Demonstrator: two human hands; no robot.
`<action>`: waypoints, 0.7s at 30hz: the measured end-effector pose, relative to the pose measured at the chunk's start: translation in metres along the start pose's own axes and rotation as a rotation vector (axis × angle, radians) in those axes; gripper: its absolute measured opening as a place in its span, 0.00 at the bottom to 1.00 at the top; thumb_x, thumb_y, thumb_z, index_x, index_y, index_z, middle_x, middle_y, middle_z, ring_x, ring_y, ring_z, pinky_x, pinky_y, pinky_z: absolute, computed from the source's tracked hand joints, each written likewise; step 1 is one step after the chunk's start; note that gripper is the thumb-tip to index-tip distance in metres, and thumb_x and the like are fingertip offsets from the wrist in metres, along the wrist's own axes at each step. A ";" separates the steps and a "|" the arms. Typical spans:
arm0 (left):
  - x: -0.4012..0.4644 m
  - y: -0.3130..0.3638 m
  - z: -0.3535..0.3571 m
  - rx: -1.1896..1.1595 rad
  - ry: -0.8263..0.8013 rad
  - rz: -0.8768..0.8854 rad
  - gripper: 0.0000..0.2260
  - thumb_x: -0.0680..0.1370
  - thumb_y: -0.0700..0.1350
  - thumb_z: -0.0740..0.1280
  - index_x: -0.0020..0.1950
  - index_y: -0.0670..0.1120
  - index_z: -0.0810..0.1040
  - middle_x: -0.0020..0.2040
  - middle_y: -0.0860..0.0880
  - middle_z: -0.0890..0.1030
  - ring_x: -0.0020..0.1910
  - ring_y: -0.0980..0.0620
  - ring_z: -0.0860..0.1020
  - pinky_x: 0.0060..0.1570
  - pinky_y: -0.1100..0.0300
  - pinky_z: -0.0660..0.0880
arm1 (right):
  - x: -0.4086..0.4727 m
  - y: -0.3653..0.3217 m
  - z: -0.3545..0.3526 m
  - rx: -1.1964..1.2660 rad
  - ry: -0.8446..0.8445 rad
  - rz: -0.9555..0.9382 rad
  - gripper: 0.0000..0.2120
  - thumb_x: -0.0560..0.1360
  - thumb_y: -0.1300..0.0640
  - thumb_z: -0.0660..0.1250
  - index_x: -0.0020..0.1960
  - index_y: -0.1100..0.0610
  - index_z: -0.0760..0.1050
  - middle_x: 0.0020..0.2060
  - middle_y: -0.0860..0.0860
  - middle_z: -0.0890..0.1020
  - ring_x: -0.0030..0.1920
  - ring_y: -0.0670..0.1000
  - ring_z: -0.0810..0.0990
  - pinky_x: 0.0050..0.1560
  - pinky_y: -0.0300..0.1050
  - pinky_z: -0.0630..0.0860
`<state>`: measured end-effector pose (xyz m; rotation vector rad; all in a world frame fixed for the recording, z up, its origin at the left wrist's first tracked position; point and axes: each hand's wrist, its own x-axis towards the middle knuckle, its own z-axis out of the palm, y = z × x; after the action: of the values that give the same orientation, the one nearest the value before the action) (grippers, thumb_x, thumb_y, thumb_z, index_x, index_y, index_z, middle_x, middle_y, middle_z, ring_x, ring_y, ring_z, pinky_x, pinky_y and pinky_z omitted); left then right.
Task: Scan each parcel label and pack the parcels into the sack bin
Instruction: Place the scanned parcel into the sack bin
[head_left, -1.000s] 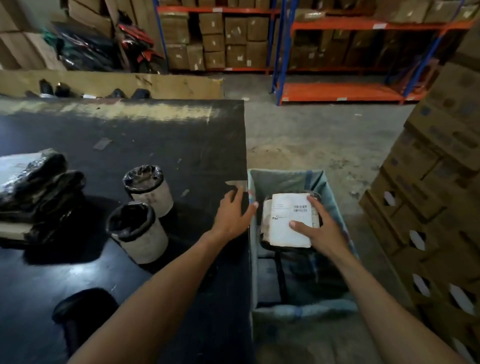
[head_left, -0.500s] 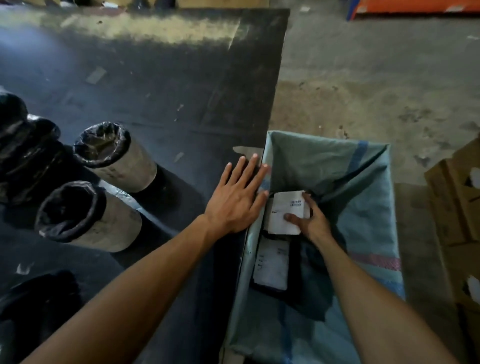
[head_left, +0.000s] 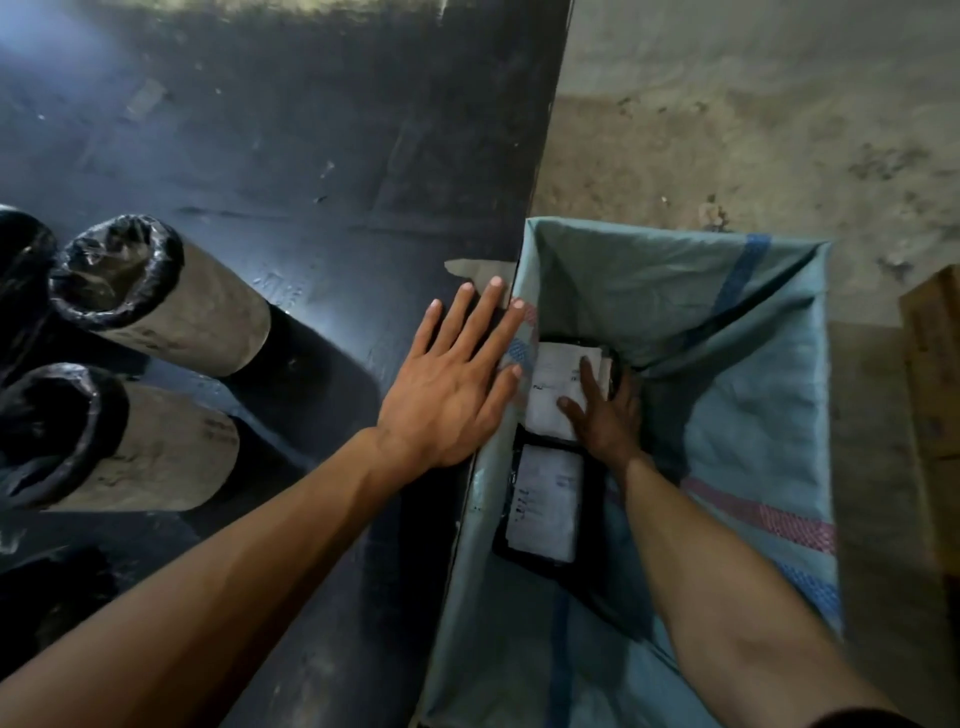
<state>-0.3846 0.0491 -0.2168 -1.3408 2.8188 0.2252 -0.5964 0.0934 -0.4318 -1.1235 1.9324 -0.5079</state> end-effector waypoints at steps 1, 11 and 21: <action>0.000 0.000 0.000 0.003 -0.002 -0.002 0.28 0.84 0.58 0.43 0.84 0.52 0.47 0.83 0.49 0.43 0.82 0.47 0.42 0.80 0.45 0.42 | -0.002 0.000 0.001 -0.154 0.002 0.011 0.37 0.85 0.37 0.59 0.86 0.42 0.44 0.85 0.58 0.35 0.85 0.63 0.38 0.83 0.60 0.40; 0.002 -0.004 0.007 -0.006 0.025 0.016 0.28 0.85 0.57 0.45 0.84 0.51 0.48 0.84 0.49 0.44 0.82 0.47 0.42 0.80 0.45 0.43 | 0.000 -0.002 0.011 -0.346 -0.077 0.043 0.56 0.74 0.24 0.64 0.85 0.43 0.31 0.82 0.59 0.27 0.83 0.61 0.28 0.80 0.61 0.31; 0.002 -0.005 0.006 -0.026 0.006 0.017 0.28 0.84 0.59 0.44 0.83 0.54 0.44 0.83 0.50 0.43 0.82 0.48 0.40 0.80 0.47 0.40 | -0.025 -0.034 -0.018 -0.494 -0.175 0.091 0.52 0.78 0.24 0.56 0.85 0.49 0.32 0.82 0.58 0.28 0.83 0.61 0.29 0.80 0.64 0.33</action>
<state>-0.3823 0.0449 -0.2240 -1.3248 2.8435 0.2594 -0.5872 0.0958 -0.3871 -1.3234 1.9936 0.1277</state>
